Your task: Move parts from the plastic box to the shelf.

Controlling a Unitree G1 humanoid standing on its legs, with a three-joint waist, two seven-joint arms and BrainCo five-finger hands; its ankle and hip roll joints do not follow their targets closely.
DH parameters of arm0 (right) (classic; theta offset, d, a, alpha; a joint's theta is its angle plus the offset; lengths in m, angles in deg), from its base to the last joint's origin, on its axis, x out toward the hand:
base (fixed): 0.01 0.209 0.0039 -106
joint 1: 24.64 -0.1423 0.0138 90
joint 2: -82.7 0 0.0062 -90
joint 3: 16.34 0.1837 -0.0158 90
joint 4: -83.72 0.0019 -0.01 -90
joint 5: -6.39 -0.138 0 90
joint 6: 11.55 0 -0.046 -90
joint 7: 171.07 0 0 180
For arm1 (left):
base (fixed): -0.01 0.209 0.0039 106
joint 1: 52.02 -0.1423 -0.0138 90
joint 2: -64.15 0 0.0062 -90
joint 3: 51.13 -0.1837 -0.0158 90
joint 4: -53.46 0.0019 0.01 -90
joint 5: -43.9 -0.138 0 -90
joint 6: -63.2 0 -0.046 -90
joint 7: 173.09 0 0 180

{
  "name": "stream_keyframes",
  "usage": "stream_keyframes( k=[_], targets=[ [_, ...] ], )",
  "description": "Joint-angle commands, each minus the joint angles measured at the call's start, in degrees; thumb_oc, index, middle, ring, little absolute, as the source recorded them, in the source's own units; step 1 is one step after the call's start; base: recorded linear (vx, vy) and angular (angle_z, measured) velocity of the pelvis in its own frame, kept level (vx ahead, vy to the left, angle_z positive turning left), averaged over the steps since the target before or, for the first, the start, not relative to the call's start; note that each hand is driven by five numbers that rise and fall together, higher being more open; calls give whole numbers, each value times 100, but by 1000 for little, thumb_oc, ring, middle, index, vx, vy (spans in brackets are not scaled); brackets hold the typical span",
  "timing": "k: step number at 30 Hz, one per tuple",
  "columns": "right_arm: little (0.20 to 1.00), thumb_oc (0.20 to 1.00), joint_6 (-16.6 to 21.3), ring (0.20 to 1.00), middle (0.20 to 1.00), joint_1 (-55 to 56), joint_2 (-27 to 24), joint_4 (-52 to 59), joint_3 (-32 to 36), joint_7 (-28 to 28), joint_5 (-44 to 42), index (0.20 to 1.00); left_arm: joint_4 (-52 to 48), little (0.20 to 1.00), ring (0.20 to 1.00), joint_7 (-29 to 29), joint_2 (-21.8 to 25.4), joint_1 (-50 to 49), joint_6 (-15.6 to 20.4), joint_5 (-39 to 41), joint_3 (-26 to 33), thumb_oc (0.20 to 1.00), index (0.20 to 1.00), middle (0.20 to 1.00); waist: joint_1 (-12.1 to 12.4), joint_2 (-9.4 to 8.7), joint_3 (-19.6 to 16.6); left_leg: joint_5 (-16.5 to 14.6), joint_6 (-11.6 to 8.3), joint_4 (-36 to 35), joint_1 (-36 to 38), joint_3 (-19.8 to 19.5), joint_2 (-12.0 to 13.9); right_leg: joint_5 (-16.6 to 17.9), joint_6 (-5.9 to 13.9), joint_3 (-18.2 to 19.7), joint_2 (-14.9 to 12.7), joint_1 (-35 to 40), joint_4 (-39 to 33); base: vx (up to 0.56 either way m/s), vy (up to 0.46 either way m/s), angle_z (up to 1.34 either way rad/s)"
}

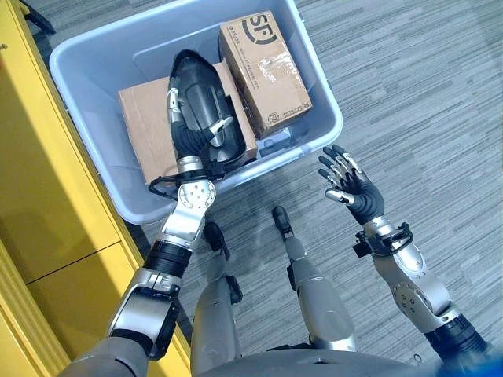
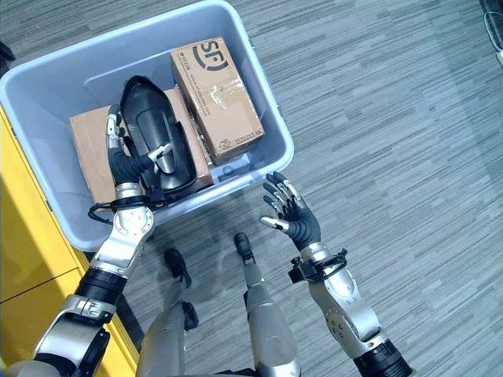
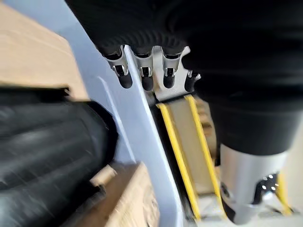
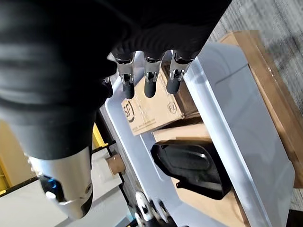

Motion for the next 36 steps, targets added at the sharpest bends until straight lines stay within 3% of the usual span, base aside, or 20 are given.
stream_keyframes(
  k=[1, 16, 36],
  targets=[
    [1000, 1000, 381, 1000, 1000, 21, -63, 267, 165, 61, 17, 1000, 37, 1000, 1000, -452, 248, 147, 191, -92, 329, 1000, 1000, 1000, 67, -241, -116, -191, -556, 50, 373, -402, 361, 208, 544, -321, -512, -40, 28, -1, -14, -8],
    [1000, 1000, 433, 1000, 1000, -25, -138, 368, 111, 159, 28, 1000, -208, 1000, 1000, -1251, 334, -119, 158, -355, 840, 1000, 1000, 1000, 75, -346, -67, -207, -566, 50, 305, -425, 379, 210, 524, -378, -471, -103, 28, 0, -2, -1],
    [1000, 1000, 435, 1000, 1000, -97, -168, 396, -3, 298, 19, 1000, 261, 1000, 1000, -839, 87, 122, 10, -16, 119, 1000, 1000, 1000, 44, -358, 32, -177, -566, 50, 180, -452, 376, 231, 523, -400, -461, -215, 28, 0, 0, 0]
  ],
)
